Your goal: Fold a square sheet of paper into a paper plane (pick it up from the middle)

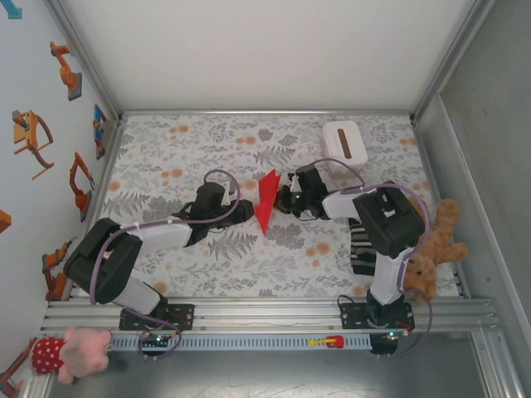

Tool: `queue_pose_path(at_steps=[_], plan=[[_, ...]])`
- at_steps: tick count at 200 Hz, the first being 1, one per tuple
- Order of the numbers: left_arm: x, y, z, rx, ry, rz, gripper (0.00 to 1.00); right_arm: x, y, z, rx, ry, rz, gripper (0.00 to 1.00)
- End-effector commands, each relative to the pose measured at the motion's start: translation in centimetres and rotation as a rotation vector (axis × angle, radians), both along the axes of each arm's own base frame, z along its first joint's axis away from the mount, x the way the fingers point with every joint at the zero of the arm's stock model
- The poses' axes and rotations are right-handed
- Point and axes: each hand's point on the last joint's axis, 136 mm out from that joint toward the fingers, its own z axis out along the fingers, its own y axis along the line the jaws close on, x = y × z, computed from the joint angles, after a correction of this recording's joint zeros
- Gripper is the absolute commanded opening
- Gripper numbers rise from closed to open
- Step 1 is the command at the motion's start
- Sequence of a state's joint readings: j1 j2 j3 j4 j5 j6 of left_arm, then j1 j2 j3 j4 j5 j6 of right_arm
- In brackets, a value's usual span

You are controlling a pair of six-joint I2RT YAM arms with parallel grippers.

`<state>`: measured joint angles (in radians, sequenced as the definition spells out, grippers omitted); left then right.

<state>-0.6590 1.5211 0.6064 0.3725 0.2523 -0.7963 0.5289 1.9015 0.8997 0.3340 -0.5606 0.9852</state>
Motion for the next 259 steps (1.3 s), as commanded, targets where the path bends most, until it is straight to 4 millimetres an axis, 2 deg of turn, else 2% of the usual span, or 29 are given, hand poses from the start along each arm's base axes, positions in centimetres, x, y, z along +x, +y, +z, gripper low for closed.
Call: queue_pose_path(at_steps=[1,42,89,117,168,212,259], plan=[[0.2,-2.1,1.4,-0.105,-0.003,-0.025,0.34,0.3,-0.3,0.0,0.028,-0.015,-0.004,0.04],[-0.2,-3.6,0.5,-0.126,0.009,-0.042,0.3,0.2,-1.0,-1.1,0.009,0.006,-0.022,0.05],[-0.1,-2.6,0.2,-0.068,-0.028,0.027,0.28,0.2,-1.6,-1.8,-0.003,0.014,-0.036,0.05],[-0.3,-4.4,0.7,-0.104,-0.016,-0.041,0.26,0.1,-1.7,-2.0,-0.004,0.018,-0.037,0.06],[0.9,-5.6,-1.5,-0.101,0.051,-0.038,0.21,0.0,-2.1,-2.0,-0.001,0.023,-0.053,0.08],[1.2,-5.9,-3.7,-0.095,0.121,-0.023,0.17,0.0,-2.8,-1.1,0.015,0.01,-0.075,0.23],[1.1,-6.1,-4.8,-0.094,0.156,-0.03,0.16,-0.5,-4.4,-0.3,0.013,0.009,-0.12,0.3]])
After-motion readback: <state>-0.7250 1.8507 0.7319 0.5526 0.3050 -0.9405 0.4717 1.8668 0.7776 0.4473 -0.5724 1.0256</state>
